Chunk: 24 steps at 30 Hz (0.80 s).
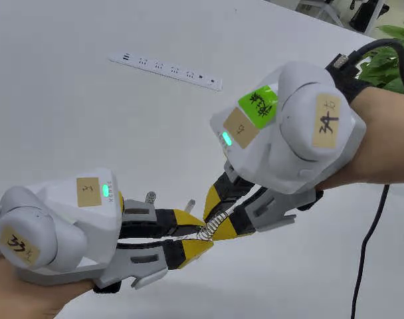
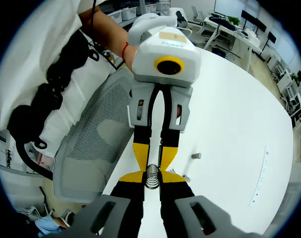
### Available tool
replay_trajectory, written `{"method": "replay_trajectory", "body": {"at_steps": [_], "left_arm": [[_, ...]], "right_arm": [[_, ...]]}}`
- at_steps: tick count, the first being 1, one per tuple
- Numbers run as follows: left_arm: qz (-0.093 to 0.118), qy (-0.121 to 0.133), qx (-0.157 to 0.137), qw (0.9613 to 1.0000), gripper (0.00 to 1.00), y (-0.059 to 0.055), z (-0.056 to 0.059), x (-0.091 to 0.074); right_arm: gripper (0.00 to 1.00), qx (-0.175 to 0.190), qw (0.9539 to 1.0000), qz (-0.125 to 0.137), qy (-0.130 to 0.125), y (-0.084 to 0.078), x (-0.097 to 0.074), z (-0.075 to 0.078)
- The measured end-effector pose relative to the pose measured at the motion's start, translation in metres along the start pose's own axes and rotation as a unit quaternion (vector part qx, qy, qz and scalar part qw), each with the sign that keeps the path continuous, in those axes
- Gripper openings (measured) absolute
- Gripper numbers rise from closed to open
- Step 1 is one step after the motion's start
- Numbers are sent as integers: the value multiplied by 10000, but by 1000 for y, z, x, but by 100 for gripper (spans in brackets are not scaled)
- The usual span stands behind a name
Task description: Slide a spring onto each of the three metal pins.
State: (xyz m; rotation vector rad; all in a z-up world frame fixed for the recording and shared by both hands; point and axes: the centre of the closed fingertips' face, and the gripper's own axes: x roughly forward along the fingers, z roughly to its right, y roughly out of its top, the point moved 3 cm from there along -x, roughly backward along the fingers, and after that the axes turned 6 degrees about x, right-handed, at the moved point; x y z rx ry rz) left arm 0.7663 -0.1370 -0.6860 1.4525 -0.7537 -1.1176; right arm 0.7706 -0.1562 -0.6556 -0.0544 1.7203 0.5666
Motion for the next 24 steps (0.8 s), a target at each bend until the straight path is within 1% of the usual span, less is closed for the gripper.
{"method": "replay_trajectory", "body": {"at_steps": [5, 16, 19, 24], "left_arm": [[13, 9, 7, 10000, 10, -1, 0, 0], [30, 33, -109, 9999, 11, -4, -1, -2], [-35, 87, -69, 9999, 14, -7, -4, -4], [-104, 163, -84, 9998, 17, -12, -8, -11]], "right_arm": [[12, -13, 10000, -22, 9, 1, 1, 0], [12, 84, 10000, -34, 28, 2, 5, 3], [12, 96, 10000, -7, 2, 3, 5, 5], [12, 139, 9999, 20, -31, 3, 3, 7]]}}
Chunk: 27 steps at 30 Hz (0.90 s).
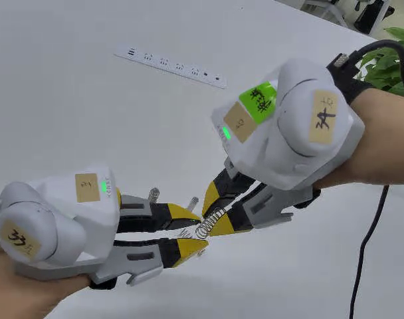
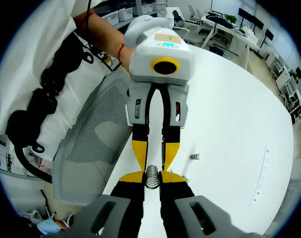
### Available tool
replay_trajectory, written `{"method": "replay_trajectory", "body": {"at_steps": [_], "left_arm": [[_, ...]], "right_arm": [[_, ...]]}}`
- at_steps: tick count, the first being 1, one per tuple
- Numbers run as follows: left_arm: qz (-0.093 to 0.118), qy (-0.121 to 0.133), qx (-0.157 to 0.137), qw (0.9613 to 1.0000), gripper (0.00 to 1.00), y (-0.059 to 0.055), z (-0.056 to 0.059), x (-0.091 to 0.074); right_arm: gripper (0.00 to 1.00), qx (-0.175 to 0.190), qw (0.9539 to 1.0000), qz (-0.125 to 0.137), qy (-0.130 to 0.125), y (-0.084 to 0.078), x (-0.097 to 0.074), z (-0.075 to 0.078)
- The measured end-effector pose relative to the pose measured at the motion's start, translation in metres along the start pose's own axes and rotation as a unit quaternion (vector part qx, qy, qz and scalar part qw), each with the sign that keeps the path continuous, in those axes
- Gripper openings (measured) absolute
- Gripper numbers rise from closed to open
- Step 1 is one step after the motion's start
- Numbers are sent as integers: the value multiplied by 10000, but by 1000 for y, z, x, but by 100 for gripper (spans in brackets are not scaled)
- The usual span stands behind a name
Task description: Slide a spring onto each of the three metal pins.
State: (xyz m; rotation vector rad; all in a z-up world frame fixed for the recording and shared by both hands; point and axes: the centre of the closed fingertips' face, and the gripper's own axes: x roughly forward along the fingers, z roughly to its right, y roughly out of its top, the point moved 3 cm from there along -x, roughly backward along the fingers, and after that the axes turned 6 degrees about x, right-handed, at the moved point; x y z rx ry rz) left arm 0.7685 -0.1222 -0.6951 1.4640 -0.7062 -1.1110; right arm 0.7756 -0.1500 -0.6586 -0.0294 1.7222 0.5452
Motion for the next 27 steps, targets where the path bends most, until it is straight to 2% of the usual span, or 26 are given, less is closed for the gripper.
{"method": "replay_trajectory", "body": {"at_steps": [4, 16, 22, 27], "left_arm": [[-116, 106, 45, 9999, 21, -5, -4, -7], [-382, 537, 109, 9978, 37, -28, -31, -42], [-443, 591, 76, 9972, 49, -36, -39, -53], [-477, 554, 37, 9973, 65, -41, -42, -56]], "right_arm": [[12, 112, 9999, 28, -78, -3, -2, 5], [12, 475, 9982, 78, -362, -12, -7, 24], [12, 664, 9966, 50, -483, -19, -5, 38], [12, 779, 9954, 35, -552, -24, -1, 48]]}}
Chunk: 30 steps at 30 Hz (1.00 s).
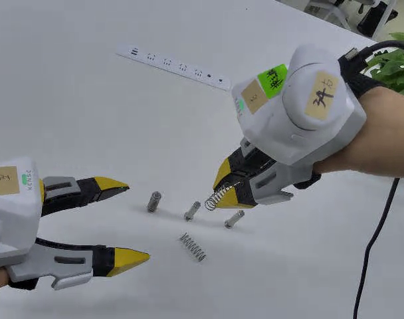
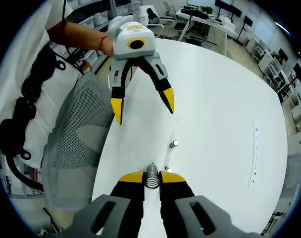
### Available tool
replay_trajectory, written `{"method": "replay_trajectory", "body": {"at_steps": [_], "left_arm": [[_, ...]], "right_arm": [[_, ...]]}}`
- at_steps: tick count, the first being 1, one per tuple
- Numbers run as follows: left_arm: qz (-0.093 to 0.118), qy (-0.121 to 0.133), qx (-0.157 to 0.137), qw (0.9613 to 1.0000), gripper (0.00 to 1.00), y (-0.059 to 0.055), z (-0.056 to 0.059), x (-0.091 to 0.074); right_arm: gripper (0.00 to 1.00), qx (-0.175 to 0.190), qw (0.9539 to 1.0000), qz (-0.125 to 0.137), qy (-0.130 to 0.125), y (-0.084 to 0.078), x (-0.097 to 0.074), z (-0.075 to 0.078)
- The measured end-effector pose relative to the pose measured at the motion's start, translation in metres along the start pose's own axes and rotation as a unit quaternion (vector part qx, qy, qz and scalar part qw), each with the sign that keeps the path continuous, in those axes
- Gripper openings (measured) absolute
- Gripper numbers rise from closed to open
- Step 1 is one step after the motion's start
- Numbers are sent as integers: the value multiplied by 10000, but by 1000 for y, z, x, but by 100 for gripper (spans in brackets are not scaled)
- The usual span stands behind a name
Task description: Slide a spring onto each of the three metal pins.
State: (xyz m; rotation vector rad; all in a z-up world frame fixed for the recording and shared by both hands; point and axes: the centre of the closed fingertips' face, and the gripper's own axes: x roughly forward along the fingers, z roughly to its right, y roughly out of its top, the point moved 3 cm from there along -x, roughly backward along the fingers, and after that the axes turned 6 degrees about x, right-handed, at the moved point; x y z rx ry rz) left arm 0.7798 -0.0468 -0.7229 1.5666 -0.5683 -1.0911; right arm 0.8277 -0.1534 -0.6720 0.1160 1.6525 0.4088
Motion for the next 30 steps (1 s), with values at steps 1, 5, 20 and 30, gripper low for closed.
{"method": "replay_trajectory", "body": {"at_steps": [1, 5, 20, 30], "left_arm": [[-15, -1, -21, 10000, 67, -1, -1, 0], [-53, 8, -34, 10000, 75, -7, -5, -1], [-244, 81, -27, 9997, 96, -26, -18, 4], [-284, 13, -157, 9995, 100, -31, -19, 7]], "right_arm": [[12, 14, 10000, -2, -3, 0, 1, 1], [12, 90, 9999, -30, -53, -5, 7, 10], [12, 367, 9991, -139, -170, -18, 38, 33], [12, 492, 9985, -230, -98, -25, 54, 39]]}}
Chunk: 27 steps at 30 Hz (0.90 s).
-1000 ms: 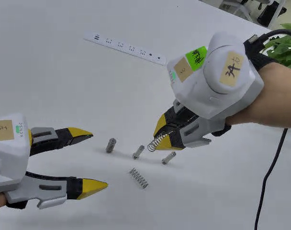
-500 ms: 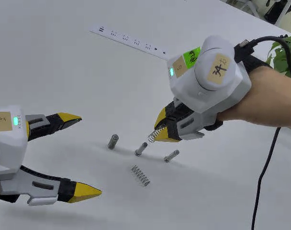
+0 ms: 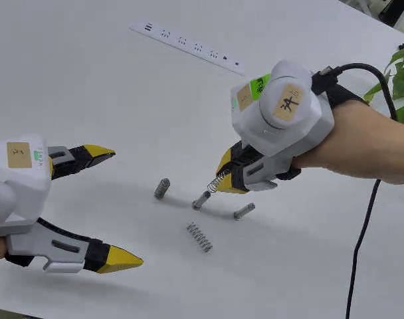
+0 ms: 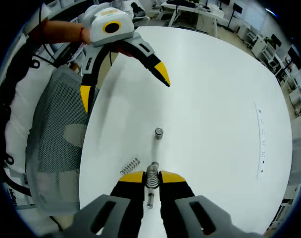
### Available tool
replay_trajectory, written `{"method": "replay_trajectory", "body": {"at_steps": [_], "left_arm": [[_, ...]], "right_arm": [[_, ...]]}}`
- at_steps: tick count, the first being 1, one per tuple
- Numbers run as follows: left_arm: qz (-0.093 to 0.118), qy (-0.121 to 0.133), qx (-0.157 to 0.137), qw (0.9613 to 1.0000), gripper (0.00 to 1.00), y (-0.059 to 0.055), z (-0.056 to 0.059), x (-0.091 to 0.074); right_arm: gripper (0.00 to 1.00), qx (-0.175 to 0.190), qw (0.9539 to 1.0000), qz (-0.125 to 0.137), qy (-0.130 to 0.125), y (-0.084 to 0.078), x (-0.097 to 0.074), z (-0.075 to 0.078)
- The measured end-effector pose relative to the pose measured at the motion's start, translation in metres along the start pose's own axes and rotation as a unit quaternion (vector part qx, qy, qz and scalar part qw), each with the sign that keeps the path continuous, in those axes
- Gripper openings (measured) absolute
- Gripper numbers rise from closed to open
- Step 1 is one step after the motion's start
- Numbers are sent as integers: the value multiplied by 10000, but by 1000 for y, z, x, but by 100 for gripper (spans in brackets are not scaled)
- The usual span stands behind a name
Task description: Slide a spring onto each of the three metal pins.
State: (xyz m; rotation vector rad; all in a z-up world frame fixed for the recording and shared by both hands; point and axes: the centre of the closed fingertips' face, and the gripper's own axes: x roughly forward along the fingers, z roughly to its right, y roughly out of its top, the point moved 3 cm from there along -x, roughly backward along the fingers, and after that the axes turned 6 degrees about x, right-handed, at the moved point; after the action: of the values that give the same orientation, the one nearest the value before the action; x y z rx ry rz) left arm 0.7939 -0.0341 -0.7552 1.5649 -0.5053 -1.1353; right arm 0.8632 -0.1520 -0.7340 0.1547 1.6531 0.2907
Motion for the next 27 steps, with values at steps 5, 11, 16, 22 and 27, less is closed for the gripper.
{"method": "replay_trajectory", "body": {"at_steps": [5, 11, 16, 22, 27], "left_arm": [[25, -18, -33, 10000, 100, 0, 0, 1], [33, -15, -70, 10000, 100, -1, 0, 1], [51, -32, -109, 9999, 100, -1, 2, 1], [68, -33, -141, 9999, 100, -2, 2, 1], [88, -38, -145, 9998, 99, -1, 2, 2]], "right_arm": [[12, 33, 10000, -29, 25, -2, 8, 3], [12, -13, 9999, -134, 21, -6, 14, 5], [12, 4, 9999, -148, 48, -6, 16, 5], [12, 14, 9998, -170, 77, -6, 20, 7], [12, 13, 9998, -187, 96, -6, 21, 6]]}}
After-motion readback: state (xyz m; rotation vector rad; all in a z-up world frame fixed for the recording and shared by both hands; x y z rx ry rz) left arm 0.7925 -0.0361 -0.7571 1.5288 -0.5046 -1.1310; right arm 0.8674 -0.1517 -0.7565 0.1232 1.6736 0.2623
